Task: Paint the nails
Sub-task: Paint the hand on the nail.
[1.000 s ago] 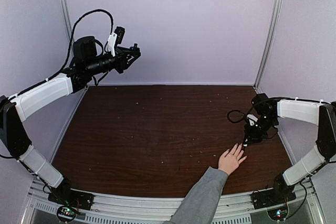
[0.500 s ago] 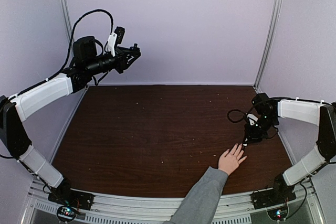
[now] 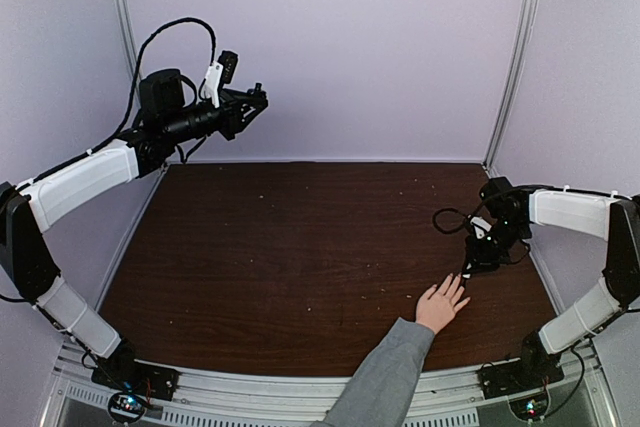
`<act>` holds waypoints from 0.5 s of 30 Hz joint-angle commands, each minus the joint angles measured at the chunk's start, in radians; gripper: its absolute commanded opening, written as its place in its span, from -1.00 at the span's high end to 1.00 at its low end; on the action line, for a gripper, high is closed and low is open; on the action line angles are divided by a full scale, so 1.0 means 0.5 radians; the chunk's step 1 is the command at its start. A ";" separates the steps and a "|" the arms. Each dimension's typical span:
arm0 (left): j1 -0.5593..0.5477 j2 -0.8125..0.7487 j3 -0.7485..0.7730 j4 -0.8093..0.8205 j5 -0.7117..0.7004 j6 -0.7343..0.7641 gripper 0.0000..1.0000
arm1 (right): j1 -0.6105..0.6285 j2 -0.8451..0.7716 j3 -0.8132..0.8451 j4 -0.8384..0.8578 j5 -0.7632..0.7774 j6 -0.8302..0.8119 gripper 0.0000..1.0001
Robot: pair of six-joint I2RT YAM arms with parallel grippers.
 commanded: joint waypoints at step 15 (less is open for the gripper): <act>0.020 -0.019 -0.004 0.112 -0.012 -0.045 1.00 | -0.016 -0.079 -0.045 0.046 0.202 0.065 1.00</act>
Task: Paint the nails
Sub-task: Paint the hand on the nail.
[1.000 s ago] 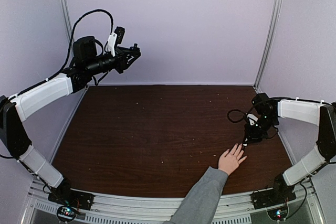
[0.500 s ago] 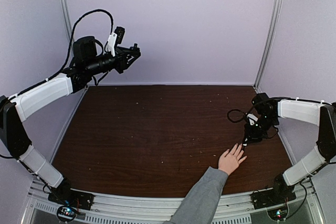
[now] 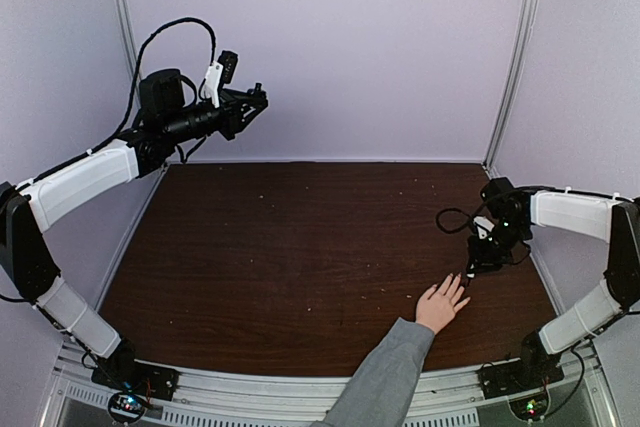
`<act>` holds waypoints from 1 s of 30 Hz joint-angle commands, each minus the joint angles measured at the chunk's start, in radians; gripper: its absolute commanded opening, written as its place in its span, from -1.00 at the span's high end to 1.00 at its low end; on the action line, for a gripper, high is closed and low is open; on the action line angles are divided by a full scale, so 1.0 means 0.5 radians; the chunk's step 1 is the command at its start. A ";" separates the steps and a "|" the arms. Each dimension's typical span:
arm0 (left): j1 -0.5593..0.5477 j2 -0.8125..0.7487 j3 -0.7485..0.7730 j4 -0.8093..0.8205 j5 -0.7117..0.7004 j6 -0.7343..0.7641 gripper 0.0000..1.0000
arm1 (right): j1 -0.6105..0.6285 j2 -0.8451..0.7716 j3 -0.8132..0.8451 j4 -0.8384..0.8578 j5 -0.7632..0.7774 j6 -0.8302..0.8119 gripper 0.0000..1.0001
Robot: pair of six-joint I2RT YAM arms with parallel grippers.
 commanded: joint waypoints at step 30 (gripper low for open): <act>0.019 -0.028 -0.037 0.136 -0.017 -0.041 1.00 | -0.013 -0.078 -0.048 0.099 -0.084 -0.015 1.00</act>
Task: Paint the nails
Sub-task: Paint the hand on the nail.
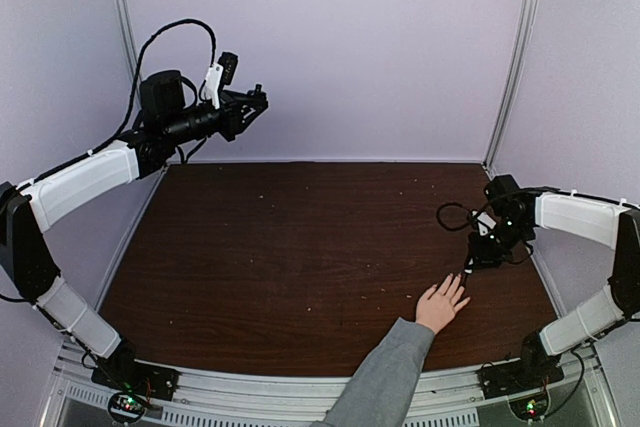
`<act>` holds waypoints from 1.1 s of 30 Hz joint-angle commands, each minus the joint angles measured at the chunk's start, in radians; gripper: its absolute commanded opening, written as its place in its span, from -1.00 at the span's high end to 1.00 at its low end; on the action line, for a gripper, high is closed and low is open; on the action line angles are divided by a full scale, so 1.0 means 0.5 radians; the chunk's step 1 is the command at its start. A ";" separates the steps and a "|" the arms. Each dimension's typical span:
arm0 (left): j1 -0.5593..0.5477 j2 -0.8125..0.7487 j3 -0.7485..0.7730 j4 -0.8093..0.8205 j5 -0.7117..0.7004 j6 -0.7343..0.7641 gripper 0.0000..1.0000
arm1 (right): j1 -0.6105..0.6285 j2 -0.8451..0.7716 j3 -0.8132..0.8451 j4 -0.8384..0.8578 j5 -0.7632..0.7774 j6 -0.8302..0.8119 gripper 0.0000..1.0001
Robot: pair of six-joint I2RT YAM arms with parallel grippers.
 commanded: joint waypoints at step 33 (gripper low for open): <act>0.020 -0.015 -0.037 0.155 -0.024 -0.039 1.00 | -0.011 0.044 -0.080 0.107 0.163 0.027 1.00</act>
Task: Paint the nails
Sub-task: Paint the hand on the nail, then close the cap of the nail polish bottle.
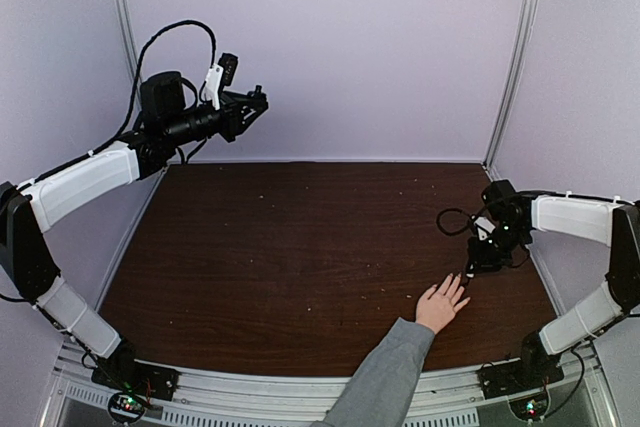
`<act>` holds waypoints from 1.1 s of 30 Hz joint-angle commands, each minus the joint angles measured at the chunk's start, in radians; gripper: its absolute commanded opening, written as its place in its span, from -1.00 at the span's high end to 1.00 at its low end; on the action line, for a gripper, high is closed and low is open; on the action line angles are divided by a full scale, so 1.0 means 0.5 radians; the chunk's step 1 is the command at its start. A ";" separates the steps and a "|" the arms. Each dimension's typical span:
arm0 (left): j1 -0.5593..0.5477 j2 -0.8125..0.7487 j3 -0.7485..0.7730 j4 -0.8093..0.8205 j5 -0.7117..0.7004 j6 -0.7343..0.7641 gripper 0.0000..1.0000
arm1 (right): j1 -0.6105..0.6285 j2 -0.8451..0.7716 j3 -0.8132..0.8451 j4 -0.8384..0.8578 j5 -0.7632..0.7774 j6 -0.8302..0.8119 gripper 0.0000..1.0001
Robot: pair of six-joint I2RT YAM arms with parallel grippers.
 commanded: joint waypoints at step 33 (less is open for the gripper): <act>-0.110 -0.238 -0.666 0.379 0.082 0.032 1.00 | -0.028 -0.417 0.685 0.230 -0.404 -0.030 1.00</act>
